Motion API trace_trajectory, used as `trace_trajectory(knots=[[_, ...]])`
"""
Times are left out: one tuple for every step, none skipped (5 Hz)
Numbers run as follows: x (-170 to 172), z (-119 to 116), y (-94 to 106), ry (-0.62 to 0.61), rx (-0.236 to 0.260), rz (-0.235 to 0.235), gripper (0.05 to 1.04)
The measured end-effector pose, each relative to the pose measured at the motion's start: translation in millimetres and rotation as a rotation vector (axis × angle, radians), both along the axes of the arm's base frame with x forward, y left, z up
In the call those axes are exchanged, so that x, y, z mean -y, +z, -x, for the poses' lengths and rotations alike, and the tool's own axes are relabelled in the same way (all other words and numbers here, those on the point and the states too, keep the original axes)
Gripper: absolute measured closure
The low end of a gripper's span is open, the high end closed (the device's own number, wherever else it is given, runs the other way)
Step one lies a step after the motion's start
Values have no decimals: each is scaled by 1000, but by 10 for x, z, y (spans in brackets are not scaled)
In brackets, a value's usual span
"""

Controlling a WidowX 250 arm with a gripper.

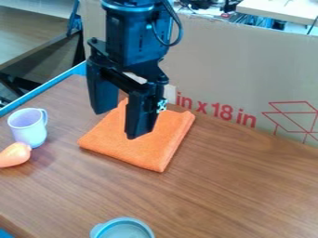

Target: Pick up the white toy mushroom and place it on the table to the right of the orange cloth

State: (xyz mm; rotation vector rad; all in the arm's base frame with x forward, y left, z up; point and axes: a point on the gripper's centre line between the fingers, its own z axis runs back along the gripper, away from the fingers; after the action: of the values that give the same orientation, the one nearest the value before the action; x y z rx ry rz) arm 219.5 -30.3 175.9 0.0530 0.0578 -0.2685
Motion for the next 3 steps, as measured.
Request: trace_trajectory(knots=[[10, 11, -45, 2, -21, -1, 83], [445, 69, -138, -96, -45, 9, 83], [635, 71, -239, -139, -64, 29, 83]])
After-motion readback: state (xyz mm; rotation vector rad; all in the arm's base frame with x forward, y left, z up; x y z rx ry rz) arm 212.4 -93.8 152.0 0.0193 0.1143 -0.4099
